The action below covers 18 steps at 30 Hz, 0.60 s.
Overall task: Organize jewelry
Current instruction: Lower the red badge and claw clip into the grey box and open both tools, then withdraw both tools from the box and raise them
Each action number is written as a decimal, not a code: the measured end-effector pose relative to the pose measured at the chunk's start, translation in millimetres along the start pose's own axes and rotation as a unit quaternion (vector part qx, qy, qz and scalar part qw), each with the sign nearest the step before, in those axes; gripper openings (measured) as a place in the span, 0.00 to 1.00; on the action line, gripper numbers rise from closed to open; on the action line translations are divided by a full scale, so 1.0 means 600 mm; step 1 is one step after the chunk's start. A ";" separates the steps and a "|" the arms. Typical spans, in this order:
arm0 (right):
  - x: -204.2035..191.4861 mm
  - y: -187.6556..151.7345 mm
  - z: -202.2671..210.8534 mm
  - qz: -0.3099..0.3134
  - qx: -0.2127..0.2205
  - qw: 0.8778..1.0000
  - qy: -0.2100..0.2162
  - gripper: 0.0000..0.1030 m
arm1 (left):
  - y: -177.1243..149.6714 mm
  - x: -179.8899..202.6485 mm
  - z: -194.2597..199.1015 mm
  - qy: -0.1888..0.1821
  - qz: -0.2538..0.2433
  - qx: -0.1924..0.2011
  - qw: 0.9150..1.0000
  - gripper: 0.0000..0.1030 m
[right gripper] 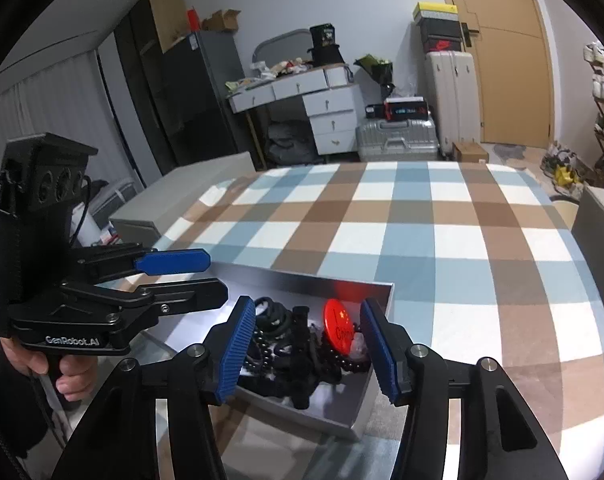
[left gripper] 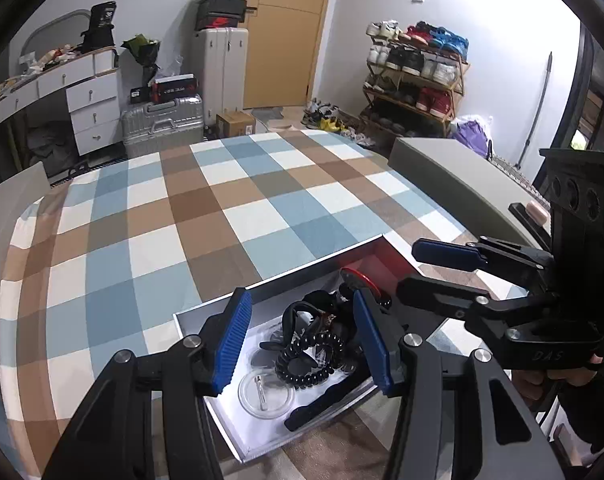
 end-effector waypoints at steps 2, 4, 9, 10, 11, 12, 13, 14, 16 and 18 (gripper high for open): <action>-0.002 0.003 0.010 0.001 0.009 1.000 -0.006 0.57 | 0.001 0.000 0.006 0.003 0.002 0.006 1.000 0.46; -0.004 0.006 0.019 0.001 0.016 1.000 -0.010 0.61 | 0.003 0.001 0.012 0.009 0.005 0.015 1.000 0.46; -0.011 0.015 0.045 0.002 0.042 0.999 -0.018 0.74 | 0.003 -0.007 0.031 0.043 0.027 0.043 0.998 0.69; -0.014 0.017 0.049 0.003 0.046 0.999 -0.017 0.75 | 0.001 -0.009 0.038 0.047 0.040 0.055 0.997 0.71; -0.017 0.019 0.054 0.006 0.052 0.998 -0.018 0.76 | -0.002 -0.009 0.046 0.046 0.047 0.066 0.996 0.73; -0.019 0.019 0.058 0.007 0.057 0.998 -0.018 0.77 | -0.003 -0.009 0.049 0.050 0.049 0.072 0.995 0.73; -0.022 0.021 0.062 0.010 0.062 0.998 -0.020 0.81 | -0.004 -0.010 0.055 0.062 0.051 0.083 0.993 0.73; -0.025 0.021 0.067 0.011 0.067 0.997 -0.021 0.83 | -0.005 -0.011 0.059 0.072 0.053 0.091 0.992 0.73; -0.031 0.024 0.078 0.013 0.083 0.996 -0.023 0.87 | -0.005 -0.015 0.071 0.085 0.064 0.112 0.988 0.77; -0.037 0.026 0.090 0.016 0.098 0.995 -0.026 0.94 | -0.004 -0.019 0.082 0.097 0.076 0.129 0.984 0.82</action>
Point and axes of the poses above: each gripper's, at about its wrist camera, not at the fingertips, and z roughly against the way its jaws point, x to its right, y to its top, the point moved 4 cm from there along -z, roughly the way its jaws point, and after that the axes turned 9 degrees about z, right-handed, at the moved point
